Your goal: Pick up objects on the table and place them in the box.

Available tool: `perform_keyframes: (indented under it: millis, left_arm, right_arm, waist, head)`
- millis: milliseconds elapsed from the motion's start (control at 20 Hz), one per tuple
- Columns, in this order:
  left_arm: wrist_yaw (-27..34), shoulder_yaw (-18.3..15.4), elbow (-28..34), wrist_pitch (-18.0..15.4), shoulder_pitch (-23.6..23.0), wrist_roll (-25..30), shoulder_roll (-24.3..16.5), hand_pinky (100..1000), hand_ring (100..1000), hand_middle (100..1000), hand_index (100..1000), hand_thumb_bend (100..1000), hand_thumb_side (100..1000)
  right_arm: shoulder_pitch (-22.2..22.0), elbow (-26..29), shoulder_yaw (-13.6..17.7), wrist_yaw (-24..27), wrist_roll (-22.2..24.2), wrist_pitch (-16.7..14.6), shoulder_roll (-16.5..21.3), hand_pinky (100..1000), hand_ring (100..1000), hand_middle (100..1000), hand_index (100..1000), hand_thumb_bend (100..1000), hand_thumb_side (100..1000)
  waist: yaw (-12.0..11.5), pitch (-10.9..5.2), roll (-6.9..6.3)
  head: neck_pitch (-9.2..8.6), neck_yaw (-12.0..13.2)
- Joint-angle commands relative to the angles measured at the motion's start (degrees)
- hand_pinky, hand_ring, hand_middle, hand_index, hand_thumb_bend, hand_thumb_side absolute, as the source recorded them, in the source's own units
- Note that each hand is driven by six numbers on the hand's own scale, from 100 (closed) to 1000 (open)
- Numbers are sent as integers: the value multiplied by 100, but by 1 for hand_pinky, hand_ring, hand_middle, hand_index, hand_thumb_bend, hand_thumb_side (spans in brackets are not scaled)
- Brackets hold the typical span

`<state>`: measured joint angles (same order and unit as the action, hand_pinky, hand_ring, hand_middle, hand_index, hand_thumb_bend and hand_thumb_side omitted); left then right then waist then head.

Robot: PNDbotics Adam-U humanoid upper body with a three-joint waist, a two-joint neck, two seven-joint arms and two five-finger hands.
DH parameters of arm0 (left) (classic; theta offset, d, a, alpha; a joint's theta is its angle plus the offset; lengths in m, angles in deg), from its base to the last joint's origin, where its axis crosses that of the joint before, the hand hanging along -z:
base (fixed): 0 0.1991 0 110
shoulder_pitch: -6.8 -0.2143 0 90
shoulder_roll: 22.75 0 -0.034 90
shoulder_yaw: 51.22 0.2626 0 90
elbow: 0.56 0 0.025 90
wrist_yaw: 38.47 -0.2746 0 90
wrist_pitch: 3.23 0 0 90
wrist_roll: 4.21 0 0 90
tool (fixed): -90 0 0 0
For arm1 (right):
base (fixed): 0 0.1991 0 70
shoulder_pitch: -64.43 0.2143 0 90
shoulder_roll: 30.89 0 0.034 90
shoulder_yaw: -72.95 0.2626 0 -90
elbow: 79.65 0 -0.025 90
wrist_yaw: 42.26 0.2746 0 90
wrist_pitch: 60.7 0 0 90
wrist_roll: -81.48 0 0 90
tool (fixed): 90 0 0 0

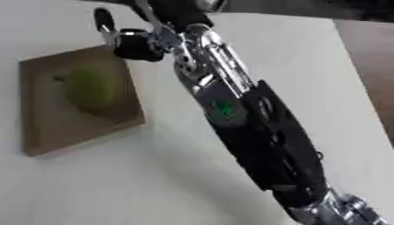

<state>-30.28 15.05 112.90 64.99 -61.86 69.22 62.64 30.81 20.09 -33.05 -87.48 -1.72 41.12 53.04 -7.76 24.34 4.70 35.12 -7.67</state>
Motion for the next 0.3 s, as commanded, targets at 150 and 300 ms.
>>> perform_keyframes:
  millis: [150,300]
  left_arm:
    - [-21,-51,113,-6,6,-49,-156,696,661,577,751,100,604]
    - [-42,-71,113,-11,-22,-71,-156,696,661,576,751,100,603]
  right_arm:
    - [43,869,643,308,-321,383,329,798,600,814,898,100,244]
    - [69,1309,1083,402,-589,594,474,807,612,800,900,100,380]
  waist:
    - [44,-152,-76]
    - [84,-145,-97]
  head:
    - [-62,88]
    - [-54,131]
